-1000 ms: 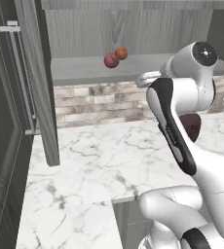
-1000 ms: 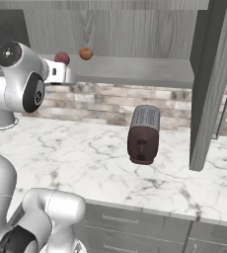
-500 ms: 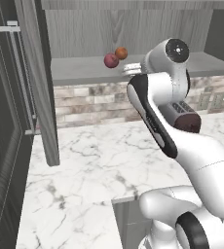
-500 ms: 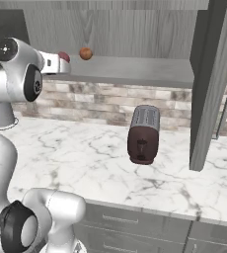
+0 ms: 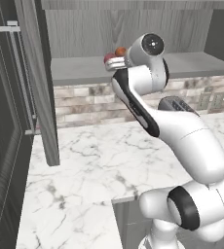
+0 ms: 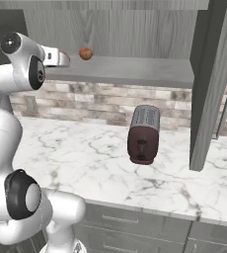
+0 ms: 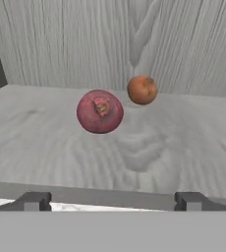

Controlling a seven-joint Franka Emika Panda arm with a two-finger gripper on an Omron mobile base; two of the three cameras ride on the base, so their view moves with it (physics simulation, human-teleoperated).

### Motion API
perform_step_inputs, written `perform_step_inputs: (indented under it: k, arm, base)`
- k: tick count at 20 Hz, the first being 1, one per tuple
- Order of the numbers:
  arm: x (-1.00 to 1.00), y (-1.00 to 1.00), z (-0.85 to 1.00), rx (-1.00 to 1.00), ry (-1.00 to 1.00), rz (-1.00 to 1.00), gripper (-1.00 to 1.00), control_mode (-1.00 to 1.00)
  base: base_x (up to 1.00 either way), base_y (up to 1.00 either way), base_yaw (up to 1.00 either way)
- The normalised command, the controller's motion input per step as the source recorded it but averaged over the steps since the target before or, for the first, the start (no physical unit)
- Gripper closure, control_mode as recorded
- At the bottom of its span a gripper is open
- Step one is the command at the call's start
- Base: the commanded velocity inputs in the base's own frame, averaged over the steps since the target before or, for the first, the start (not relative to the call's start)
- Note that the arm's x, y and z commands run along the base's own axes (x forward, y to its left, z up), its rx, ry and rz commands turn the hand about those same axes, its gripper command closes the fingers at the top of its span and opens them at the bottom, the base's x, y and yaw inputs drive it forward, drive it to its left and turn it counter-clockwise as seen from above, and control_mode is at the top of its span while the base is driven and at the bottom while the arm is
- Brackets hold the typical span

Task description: Pick the onions from the cabinet and place them in one bowl. Pick the squash from the sink and place it in the other bowl.

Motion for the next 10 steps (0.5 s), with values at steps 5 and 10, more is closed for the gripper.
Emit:
perform_step_inputs:
  k: [5, 10]
  arm:
    - [0.81, 0.0, 0.0, 0.0, 0.0, 0.09, -1.0, -1.0]
    - [0.68, 0.05, -0.01, 0.01, 0.01, 0.1, -1.0, -1.0]
  base:
    - [0.0, 0.0, 0.0]
    - [0.0, 0.0, 0.0]
